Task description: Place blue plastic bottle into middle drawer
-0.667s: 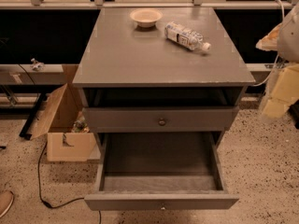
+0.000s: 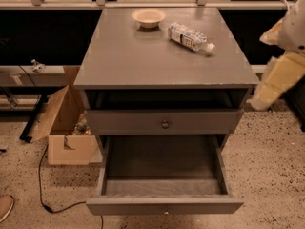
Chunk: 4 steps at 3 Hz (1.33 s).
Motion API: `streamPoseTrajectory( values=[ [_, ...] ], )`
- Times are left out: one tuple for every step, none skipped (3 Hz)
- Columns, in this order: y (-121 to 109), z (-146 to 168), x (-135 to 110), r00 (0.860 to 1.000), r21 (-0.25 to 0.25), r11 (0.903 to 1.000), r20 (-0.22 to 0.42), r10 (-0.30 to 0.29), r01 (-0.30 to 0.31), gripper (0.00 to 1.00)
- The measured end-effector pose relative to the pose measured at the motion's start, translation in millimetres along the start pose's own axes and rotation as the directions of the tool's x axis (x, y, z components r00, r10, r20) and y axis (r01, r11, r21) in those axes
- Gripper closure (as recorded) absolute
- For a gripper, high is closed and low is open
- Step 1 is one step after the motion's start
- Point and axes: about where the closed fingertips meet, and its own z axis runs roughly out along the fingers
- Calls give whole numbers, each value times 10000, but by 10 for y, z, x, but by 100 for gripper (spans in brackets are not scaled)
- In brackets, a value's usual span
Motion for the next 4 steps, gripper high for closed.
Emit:
streamPoseTrajectory(
  values=[
    [-611, 236, -85, 9824, 339, 9872, 1089, 1516, -1561, 0],
    [-600, 233, -87, 9830, 335, 9876, 1075, 1488, -1531, 0],
    [-623, 252, -116, 9793, 350, 9861, 1279, 1571, -1627, 0],
    [-845, 406, -225, 9621, 375, 9793, 1977, 1878, -1989, 0]
  ],
)
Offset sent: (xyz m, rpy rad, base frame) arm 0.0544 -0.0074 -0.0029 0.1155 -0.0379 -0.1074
